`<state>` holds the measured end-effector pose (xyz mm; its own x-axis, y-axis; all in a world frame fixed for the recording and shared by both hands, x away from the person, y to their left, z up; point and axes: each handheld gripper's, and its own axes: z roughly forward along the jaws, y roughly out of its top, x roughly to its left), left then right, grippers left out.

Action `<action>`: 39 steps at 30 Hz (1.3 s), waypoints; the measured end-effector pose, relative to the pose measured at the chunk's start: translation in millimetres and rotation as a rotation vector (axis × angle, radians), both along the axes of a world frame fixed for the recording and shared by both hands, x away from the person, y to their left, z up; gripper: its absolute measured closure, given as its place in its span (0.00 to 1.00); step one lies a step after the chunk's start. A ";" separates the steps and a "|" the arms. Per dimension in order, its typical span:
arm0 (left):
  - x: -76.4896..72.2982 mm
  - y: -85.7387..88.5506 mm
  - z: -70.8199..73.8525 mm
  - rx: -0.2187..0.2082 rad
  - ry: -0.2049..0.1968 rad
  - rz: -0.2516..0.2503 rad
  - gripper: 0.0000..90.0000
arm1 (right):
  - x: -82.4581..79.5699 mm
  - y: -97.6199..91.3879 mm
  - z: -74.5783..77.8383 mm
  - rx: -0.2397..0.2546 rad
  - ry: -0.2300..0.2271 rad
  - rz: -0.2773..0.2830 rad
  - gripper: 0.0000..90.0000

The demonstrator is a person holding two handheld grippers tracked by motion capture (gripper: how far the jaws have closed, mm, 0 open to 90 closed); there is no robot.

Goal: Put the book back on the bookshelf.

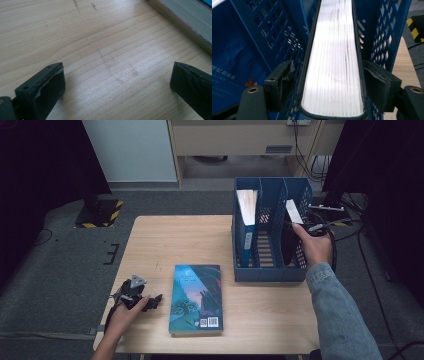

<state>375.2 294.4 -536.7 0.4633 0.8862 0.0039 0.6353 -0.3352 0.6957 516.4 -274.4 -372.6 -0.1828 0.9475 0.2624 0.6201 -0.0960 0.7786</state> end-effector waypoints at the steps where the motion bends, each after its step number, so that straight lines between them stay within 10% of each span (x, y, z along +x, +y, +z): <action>1: 0.0 0.0 0.0 0.000 0.000 0.000 0.00 | -0.3 -0.8 -0.2 0.012 0.002 0.003 0.29; 18: 0.4 -0.2 -0.1 -0.002 0.000 0.000 0.00 | -51.7 -9.6 1.0 -0.108 -0.086 0.046 0.06; 26: 0.4 -0.1 0.0 -0.002 0.001 -0.002 0.00 | -103.2 -4.7 -27.1 -0.131 -0.060 0.080 0.09; 39: -0.2 -1.7 -0.1 -0.002 -0.001 0.003 0.00 | -143.6 27.9 -58.2 -0.120 -0.100 0.204 0.13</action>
<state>375.0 292.7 -536.7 0.4610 0.8874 0.0029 0.6355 -0.3324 0.6969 372.9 -246.4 -430.7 -0.3932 0.9114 0.1214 0.5365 0.1202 0.8353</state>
